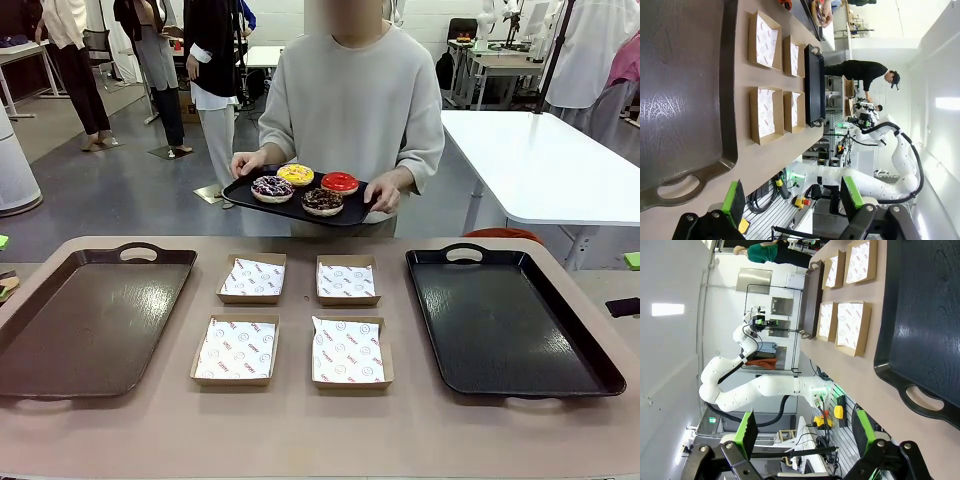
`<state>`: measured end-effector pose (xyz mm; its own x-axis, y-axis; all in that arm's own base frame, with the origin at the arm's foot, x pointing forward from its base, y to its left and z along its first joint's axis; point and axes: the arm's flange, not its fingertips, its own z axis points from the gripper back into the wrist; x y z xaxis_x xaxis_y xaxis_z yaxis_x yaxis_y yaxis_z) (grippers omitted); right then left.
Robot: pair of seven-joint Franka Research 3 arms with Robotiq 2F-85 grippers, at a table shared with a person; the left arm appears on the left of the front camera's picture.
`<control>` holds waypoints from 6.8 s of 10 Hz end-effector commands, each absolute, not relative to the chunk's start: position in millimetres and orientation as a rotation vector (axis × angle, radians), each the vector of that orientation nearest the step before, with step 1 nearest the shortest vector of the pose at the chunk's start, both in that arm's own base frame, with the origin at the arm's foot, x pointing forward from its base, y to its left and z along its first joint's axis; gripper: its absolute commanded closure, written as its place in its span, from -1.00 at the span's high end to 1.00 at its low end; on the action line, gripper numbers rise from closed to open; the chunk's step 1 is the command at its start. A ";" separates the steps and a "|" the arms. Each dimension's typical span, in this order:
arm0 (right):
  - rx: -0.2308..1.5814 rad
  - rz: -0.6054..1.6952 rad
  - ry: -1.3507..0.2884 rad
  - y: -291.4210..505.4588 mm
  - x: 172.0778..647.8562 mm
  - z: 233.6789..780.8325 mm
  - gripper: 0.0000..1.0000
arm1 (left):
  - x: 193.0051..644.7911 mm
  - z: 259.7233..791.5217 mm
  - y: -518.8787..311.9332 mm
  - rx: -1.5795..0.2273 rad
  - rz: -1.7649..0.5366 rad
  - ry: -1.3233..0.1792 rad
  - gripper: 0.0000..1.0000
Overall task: Individually package the donuts and arrange them on the tray.
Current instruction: Pick up one Paper togo box.
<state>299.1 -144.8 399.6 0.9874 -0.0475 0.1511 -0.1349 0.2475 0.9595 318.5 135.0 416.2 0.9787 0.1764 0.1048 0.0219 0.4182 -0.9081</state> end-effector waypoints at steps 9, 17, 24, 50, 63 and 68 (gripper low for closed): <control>1.333 0.059 -0.166 -145.8 299.3 400.1 1.00 | 318.3 416.7 137.3 -1.153 0.106 -0.210 1.00; 1.333 0.059 -0.166 -145.8 299.3 400.1 1.00 | 318.3 416.7 137.3 -1.153 0.106 -0.210 1.00; 1.333 0.059 -0.166 -145.8 299.3 400.1 1.00 | 318.3 416.7 137.3 -1.153 0.106 -0.210 1.00; 0.225 0.074 -0.048 187.4 342.5 434.6 1.00 | 318.3 416.7 137.3 -1.153 0.106 -0.210 1.00; 0.129 -0.056 0.009 237.9 367.0 423.3 1.00 | 318.3 416.7 137.3 -1.153 0.106 -0.210 1.00; 0.031 -0.213 0.008 274.9 404.2 373.6 1.00 | 318.3 416.7 137.3 -1.153 0.106 -0.210 1.00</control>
<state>391.5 262.1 386.4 0.9829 -0.1833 -0.0188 0.1842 0.9795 0.0819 318.4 136.3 416.0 0.9781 0.1802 0.1043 0.0201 0.4169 -0.9087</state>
